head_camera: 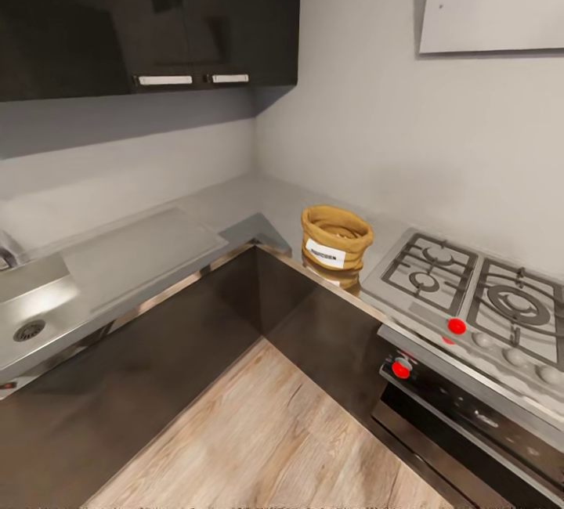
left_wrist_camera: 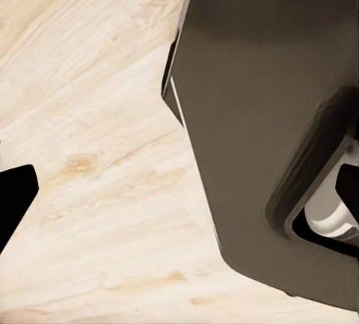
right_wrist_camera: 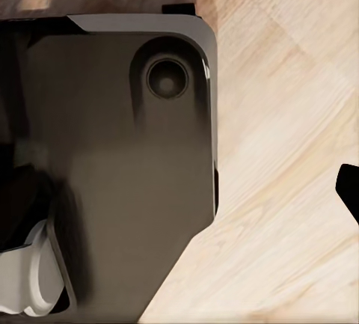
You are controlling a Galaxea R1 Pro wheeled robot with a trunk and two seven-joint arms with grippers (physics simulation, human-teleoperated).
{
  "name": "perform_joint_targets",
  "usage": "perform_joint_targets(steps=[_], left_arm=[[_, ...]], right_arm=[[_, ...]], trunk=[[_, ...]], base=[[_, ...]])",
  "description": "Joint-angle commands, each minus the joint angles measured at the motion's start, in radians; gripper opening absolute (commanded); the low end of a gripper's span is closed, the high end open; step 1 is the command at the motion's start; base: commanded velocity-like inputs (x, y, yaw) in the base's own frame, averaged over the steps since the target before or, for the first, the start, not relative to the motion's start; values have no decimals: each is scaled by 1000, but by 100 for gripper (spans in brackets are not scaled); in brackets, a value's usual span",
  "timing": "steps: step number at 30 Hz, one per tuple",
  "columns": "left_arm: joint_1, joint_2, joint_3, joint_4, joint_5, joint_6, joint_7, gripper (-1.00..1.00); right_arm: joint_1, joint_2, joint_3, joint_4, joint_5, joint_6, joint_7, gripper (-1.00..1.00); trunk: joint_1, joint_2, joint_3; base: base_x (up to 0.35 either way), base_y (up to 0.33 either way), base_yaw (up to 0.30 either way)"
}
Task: In the kitchen, take the popcorn bag from the countertop, put it into the microwave, and heat it until the popcorn is cooked so the cooked popcorn ends up inside the bag.
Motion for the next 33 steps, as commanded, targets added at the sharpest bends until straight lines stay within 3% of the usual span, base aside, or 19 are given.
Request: perform_joint_targets(steps=[1, 33], left_arm=[[0, 0, 1, -2, 4, -2, 3, 100], [0, 0, 1, -1, 4, -1, 3, 100]], right_arm=[[-1, -1, -9, 3, 9, -5, 2, 100], [-1, -1, -9, 3, 9, -5, 2, 100]], trunk=[[-4, 6, 1], [-8, 13, -48]], base=[[0, 0, 0], [0, 0, 0]])
